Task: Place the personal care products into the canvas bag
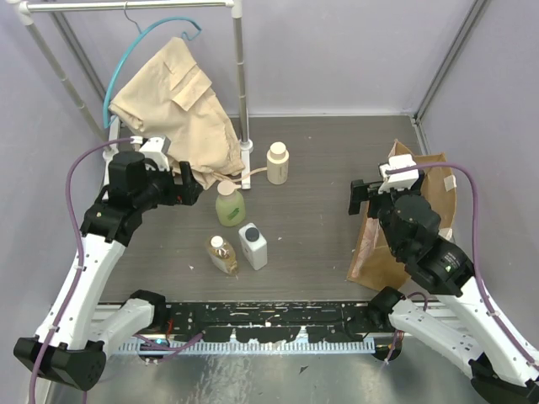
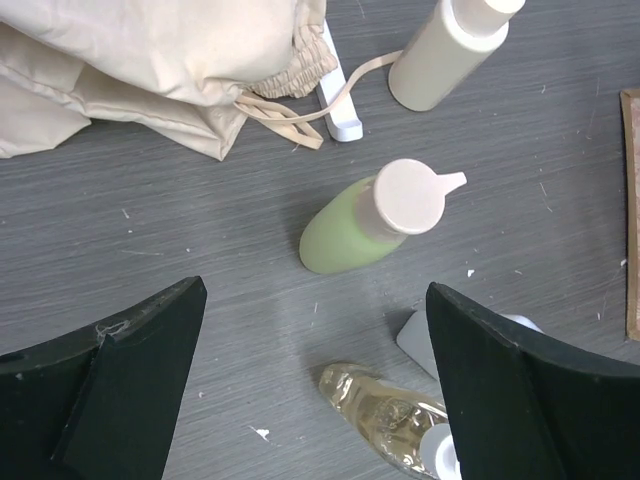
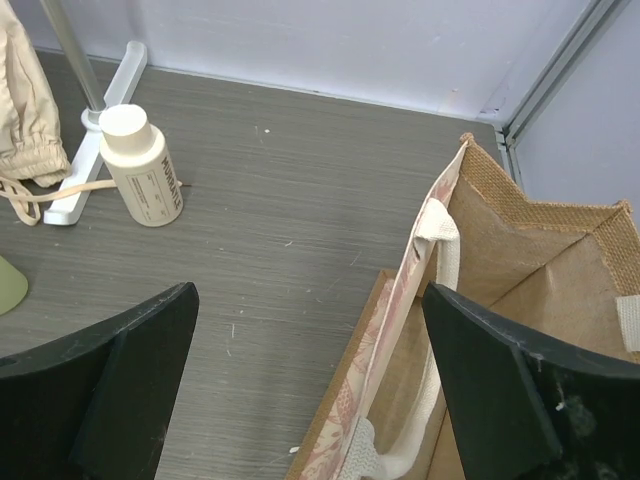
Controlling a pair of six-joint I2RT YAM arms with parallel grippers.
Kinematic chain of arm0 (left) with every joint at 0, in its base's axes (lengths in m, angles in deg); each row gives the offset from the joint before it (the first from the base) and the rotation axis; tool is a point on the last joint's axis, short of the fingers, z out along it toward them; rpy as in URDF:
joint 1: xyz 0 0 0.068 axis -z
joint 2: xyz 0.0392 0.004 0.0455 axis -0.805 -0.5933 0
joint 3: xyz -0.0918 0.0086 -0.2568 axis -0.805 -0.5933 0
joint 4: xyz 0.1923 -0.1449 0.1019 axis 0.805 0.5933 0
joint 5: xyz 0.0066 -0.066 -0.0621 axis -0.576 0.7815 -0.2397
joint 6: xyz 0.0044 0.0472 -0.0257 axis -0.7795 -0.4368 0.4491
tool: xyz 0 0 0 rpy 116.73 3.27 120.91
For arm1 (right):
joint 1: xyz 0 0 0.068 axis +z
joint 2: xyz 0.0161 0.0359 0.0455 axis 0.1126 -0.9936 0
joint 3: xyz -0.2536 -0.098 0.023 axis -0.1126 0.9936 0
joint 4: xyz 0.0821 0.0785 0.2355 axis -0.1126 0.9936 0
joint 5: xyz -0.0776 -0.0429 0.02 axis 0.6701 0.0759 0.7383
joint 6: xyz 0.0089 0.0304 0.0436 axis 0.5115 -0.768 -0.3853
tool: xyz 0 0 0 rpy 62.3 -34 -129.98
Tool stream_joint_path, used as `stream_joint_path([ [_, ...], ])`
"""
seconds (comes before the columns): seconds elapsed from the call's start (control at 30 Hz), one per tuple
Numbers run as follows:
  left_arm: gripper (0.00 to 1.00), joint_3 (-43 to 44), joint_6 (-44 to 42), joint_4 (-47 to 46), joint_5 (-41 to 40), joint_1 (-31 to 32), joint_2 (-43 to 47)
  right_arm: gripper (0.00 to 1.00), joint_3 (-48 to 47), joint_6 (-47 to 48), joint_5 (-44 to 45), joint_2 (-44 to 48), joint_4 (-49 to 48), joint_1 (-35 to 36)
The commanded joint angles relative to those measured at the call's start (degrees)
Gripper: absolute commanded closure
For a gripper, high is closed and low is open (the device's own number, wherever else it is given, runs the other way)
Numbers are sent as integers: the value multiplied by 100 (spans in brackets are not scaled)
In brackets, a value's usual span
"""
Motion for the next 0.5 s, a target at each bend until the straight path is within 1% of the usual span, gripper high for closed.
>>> stream_joint_path([
  [0.0,2,192,53,-271,-199,4,-31,0,-219,14,100,-220,-331,-3],
  [0.1,2,444,-92,-32,-224,-2,-197,0,-533,6,283,-544,-96,-2],
  [0.17,2,658,-145,149,-377,-6,-344,0,-767,-52,527,-803,65,1],
  [0.27,2,853,-153,171,-496,-4,-502,0,-1067,-81,881,-1185,273,-5],
  [0.47,2,861,-320,60,-178,-2,-547,0,-1318,-166,1388,-1352,415,-77],
])
